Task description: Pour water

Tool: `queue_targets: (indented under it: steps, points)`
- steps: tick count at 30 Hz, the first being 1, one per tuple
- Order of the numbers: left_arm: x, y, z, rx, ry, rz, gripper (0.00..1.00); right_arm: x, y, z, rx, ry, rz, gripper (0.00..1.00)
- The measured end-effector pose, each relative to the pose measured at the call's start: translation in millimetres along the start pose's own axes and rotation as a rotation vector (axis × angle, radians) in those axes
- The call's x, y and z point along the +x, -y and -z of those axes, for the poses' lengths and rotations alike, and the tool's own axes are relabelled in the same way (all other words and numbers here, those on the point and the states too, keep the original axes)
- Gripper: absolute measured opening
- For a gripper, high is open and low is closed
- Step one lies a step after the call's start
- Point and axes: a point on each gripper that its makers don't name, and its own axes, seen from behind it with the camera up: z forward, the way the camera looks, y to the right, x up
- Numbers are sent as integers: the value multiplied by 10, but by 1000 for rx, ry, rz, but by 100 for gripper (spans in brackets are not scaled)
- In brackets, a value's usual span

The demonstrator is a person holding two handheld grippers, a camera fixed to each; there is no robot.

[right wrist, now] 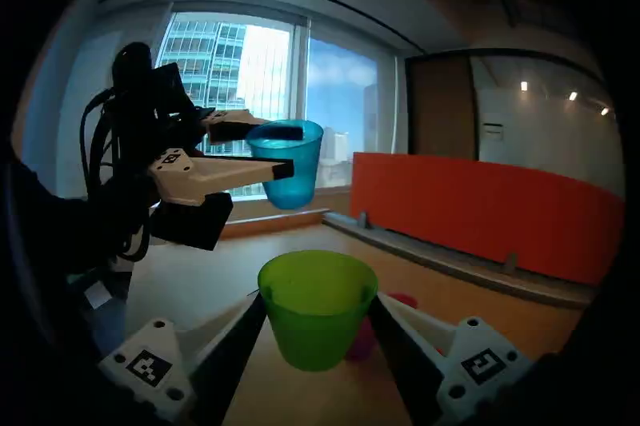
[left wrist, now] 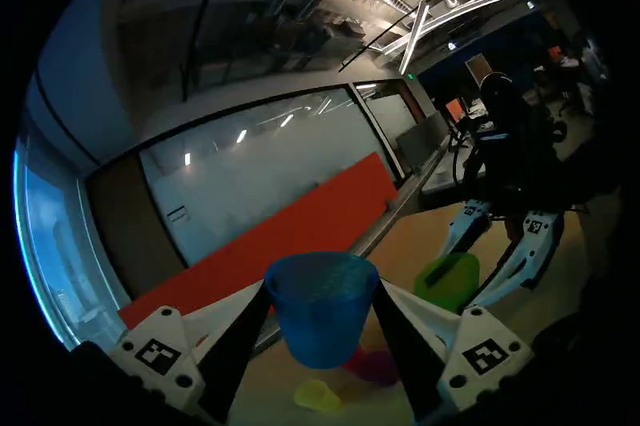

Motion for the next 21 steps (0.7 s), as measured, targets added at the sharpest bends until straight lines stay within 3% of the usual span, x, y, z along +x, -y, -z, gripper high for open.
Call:
queue_targets:
  steps: [11,21]
  points:
    - [104,103,6,22,10,-132,86,2,92,-96,32,-5,-4,89]
    - [162,85,19,30,11,-230,86,-38,127,-164,53,2,-6,89]
